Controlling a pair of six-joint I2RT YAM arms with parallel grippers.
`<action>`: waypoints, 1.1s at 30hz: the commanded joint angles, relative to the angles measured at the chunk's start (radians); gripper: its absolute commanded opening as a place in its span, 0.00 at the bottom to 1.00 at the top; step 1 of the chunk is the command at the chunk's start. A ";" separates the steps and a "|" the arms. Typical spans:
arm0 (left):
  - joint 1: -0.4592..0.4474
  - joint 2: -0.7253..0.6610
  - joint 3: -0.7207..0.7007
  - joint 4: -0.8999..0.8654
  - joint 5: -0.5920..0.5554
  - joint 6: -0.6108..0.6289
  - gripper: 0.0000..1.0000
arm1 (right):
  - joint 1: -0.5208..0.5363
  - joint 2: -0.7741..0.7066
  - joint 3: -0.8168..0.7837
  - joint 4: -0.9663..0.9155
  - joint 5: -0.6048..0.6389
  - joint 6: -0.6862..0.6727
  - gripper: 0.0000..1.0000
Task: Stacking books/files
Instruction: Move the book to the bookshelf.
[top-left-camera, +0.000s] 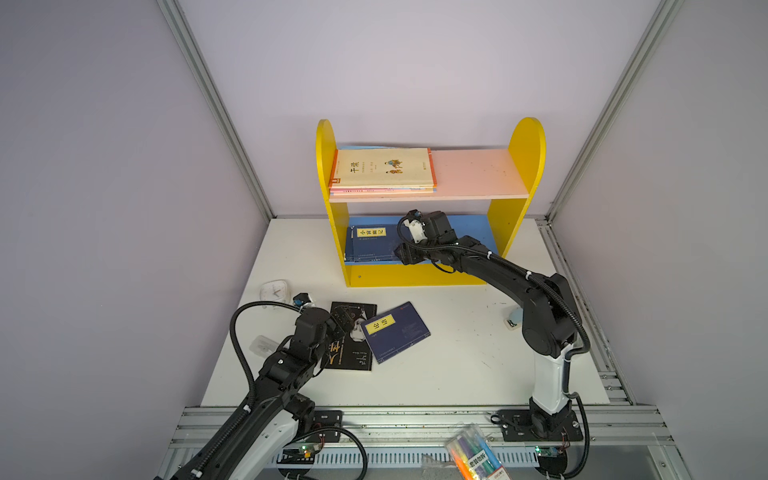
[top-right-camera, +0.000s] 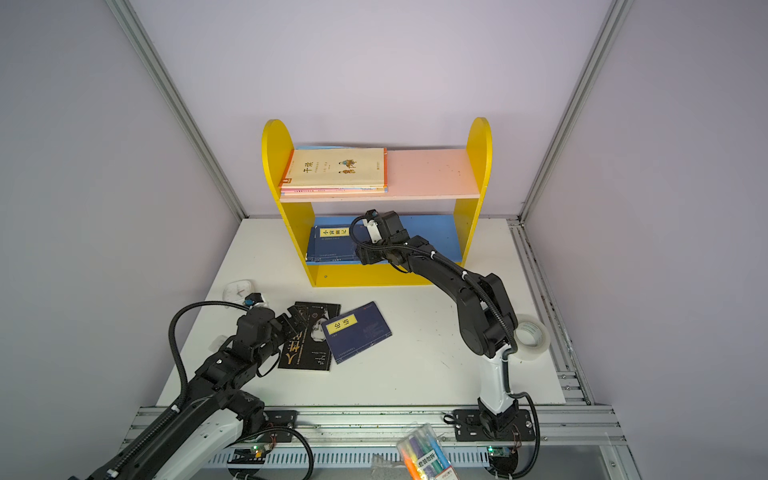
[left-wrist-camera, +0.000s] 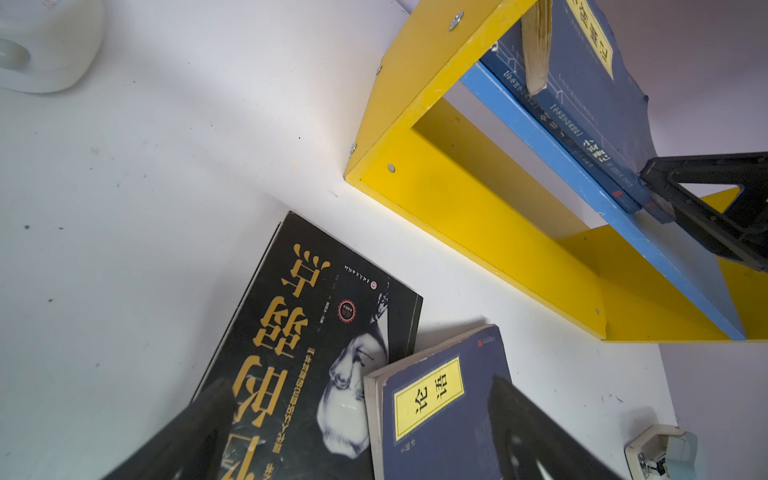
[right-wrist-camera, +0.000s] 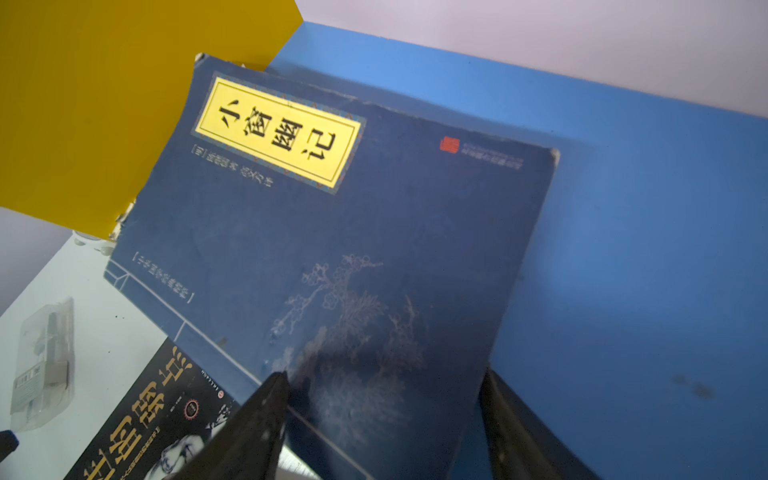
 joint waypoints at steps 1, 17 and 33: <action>0.001 -0.001 -0.004 0.010 -0.007 0.010 0.97 | 0.006 0.007 -0.003 -0.008 0.045 0.098 0.74; 0.001 -0.004 -0.018 0.021 -0.007 0.017 0.97 | 0.062 0.016 -0.006 -0.009 0.113 0.214 0.73; 0.001 -0.010 -0.025 0.020 -0.004 0.016 0.97 | 0.090 0.035 0.017 -0.026 0.124 0.272 0.72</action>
